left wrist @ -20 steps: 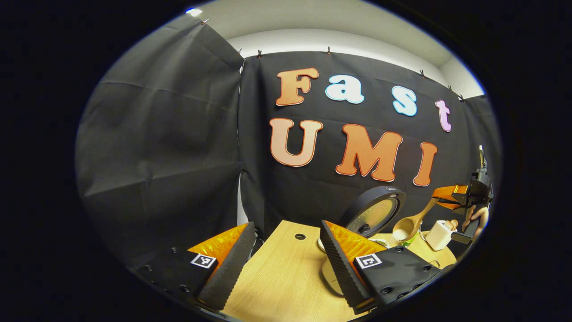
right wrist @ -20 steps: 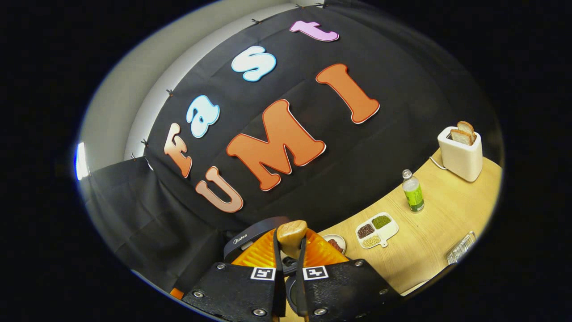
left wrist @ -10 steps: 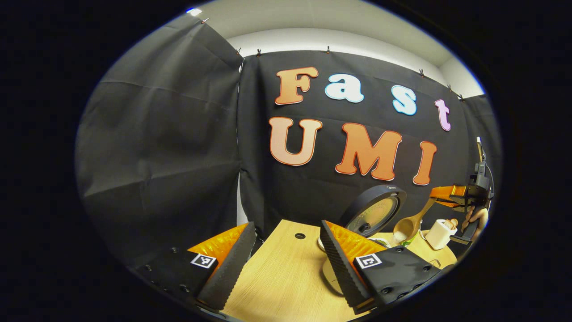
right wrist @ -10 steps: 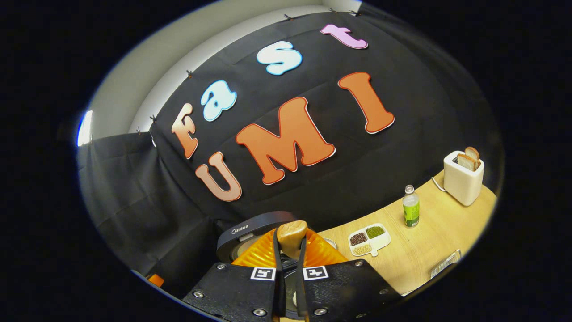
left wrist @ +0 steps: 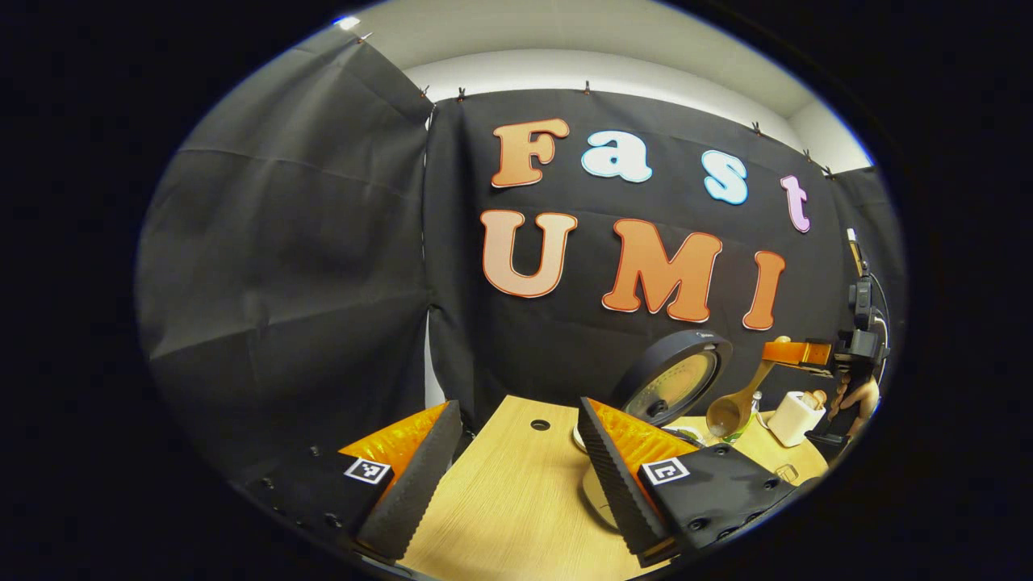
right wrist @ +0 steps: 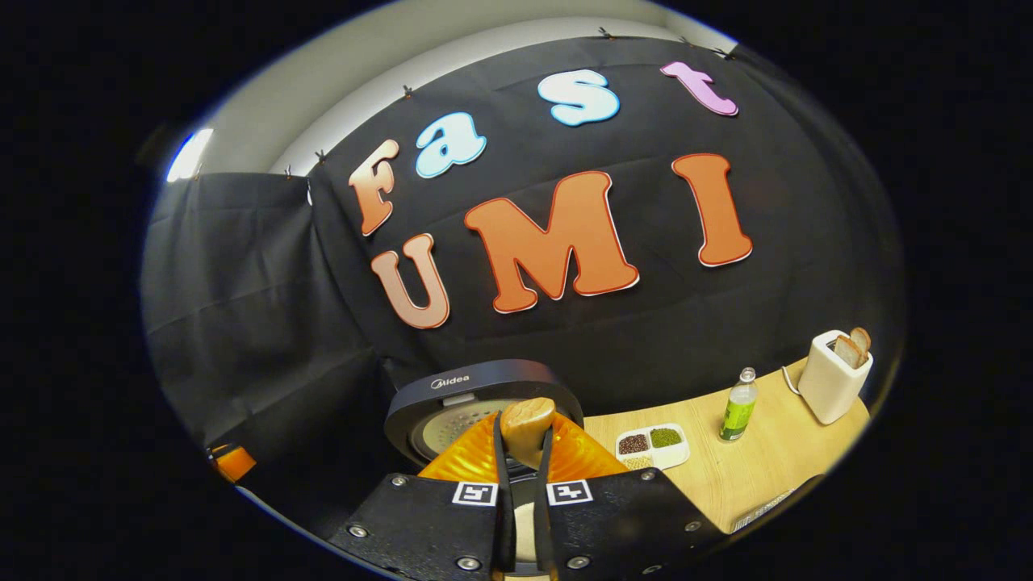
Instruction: Close the left gripper, press the button to open the rice cooker; take a wooden spoon from the chopstick holder with the right hand, scoop a spoonful of rice and pour it into the rice cooker, then put the wooden spoon back into the chopstick holder.
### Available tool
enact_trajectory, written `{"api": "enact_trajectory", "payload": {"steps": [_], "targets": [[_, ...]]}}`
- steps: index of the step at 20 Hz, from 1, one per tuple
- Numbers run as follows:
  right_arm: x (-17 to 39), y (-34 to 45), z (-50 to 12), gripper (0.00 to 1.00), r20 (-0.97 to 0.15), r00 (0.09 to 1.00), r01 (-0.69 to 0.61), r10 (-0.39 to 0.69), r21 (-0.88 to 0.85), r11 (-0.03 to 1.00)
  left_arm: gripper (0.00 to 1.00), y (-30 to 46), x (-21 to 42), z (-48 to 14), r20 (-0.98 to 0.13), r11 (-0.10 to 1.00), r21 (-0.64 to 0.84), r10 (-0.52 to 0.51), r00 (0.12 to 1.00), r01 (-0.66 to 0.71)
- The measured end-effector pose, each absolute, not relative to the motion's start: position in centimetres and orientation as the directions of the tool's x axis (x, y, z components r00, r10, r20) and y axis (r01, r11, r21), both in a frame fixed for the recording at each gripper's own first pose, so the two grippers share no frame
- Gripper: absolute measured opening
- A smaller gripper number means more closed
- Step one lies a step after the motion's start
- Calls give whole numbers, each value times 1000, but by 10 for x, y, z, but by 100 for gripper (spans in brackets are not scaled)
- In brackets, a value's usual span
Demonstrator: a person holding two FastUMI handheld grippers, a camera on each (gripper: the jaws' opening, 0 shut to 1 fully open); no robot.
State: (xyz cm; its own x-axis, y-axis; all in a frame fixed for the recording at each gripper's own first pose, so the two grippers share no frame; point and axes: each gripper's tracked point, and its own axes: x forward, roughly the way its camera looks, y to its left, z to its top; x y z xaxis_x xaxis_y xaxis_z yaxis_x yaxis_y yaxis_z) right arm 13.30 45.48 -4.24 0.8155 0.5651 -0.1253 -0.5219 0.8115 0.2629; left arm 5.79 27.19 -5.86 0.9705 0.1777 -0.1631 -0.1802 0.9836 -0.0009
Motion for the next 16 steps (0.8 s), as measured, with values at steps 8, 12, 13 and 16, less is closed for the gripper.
{"api": "enact_trajectory", "payload": {"steps": [8,12,13,16], "targets": [[112,474,-67,8,-168,768,-623,619,31,782,98,265,61,-61,-176,987,-10,157,972,-161],[112,467,-62,8,-168,764,-615,623,102,782,98,260,56,-61,-183,988,-2,153,971,-156],[113,462,-59,8,-161,767,-609,621,121,784,98,260,56,-62,-184,988,3,155,971,-157],[115,435,-50,8,-146,785,-580,602,166,797,98,257,52,-57,-182,988,8,154,971,-156]]}}
